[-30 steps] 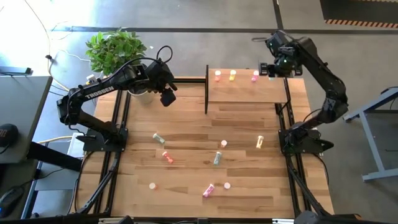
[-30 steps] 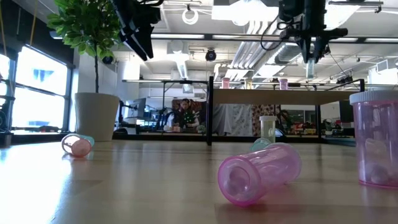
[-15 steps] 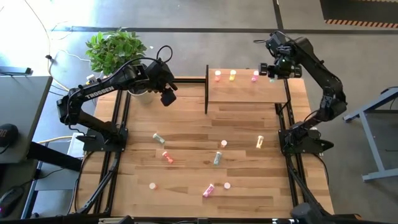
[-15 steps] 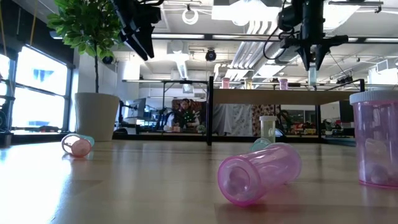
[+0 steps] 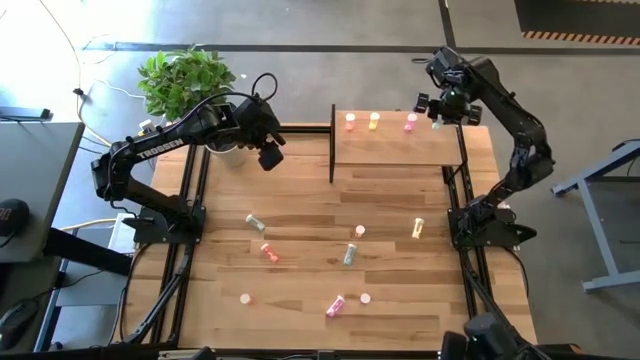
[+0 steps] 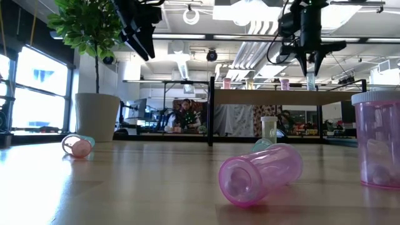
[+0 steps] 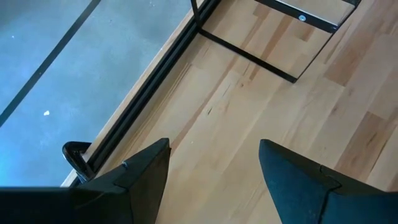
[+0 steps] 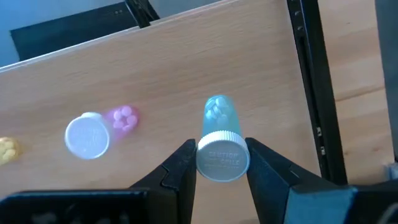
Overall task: Pick and place medicine bottles onto shelf by color
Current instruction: Put the bottom blue medicine bottle on the shelf
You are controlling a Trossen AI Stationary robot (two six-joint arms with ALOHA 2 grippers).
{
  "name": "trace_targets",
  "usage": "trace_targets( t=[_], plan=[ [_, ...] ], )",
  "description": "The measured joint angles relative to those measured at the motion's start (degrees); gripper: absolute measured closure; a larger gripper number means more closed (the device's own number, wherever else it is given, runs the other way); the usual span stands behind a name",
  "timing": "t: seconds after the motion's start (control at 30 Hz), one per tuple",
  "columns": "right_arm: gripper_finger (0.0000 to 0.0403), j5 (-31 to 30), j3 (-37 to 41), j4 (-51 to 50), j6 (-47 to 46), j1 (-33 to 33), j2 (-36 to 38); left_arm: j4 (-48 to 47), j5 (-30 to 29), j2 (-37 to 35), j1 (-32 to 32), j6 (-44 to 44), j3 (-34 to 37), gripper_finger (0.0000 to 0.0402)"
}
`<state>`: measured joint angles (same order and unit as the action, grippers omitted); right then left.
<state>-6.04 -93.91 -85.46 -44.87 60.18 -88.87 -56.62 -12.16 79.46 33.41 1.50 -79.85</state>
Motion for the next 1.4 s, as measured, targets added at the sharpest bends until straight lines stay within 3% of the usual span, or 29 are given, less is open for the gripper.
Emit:
trace_targets(
  t=[0.47,0.97,1.4],
  plan=[
    [0.0294,-0.77,0.02,-0.28,-0.08,1.33,-4.67,0.00,0.02,0.00,-0.02,-0.20,0.00,0.0163],
    [0.0294,-0.72,-0.02,-1.00,0.34,1.32,-4.99,-0.02,0.04,0.00,-0.02,-0.20,0.02,0.0163],
    [0.0244,0.06,0.02,-1.57,1.58,1.33,-5.19,-0.02,0.04,0.00,-0.02,-0.20,0.00,0.0163]
  ],
)
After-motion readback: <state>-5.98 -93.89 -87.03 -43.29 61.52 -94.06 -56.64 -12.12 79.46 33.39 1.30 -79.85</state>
